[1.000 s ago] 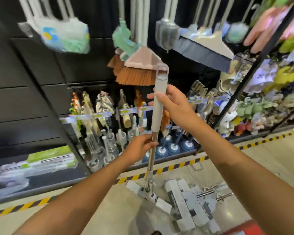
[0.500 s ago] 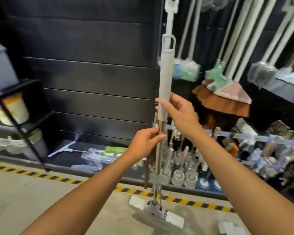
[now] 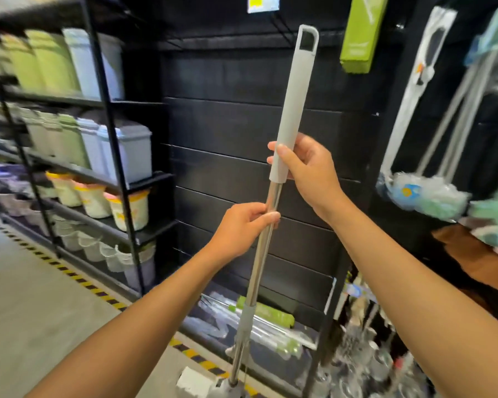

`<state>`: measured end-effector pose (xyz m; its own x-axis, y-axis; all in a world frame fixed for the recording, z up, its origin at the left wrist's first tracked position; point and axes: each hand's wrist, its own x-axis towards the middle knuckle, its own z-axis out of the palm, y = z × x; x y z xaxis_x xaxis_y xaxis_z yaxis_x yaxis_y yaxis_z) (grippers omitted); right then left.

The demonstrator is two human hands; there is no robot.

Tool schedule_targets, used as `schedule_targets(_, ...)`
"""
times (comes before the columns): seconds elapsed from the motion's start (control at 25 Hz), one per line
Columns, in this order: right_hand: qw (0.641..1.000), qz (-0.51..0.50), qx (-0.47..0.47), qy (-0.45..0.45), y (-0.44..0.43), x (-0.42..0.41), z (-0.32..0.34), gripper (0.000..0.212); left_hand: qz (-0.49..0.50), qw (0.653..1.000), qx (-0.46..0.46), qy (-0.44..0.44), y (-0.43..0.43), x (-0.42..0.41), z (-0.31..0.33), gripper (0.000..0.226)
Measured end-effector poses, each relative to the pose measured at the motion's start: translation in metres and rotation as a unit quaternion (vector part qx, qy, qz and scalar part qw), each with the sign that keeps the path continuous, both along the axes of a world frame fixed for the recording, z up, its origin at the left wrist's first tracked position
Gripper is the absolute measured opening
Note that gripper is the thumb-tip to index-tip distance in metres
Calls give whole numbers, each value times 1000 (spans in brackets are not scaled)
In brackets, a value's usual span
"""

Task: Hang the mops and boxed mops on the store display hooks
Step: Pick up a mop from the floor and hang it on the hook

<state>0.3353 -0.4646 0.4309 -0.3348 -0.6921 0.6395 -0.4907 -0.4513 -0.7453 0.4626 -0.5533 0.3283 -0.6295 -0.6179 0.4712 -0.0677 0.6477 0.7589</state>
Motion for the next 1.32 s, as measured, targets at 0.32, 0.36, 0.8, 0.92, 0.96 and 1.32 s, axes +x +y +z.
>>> schedule_targets(0.32, 997, 73, -37, -13, -164, -28, 39, 41, 47, 997, 30, 49, -140, -18, 38, 27)
schedule_targets(0.36, 996, 78, -34, -11, -181, -34, 43, 40, 51, 997, 34, 53, -156, -23, 42, 27)
schedule_targets(0.8, 997, 64, -24, 19, -310, -96, 79, 28, 20, 991, 94, 91, -292, -99, 71, 21)
schedule_targets(0.92, 999, 19, -29, 26, -338, -116, 86, 29, -33, 990, 95, 94, -332, -129, 78, 24)
schedule_targets(0.96, 999, 2, -29, 27, -347, -123, 88, 31, -51, 989, 96, 96, -345, -139, 80, 24)
schedule_targets(1.32, 989, -136, -46, 41, -407, -169, 119, 41, -207, 967, 113, 98, -436, -210, 113, 21)
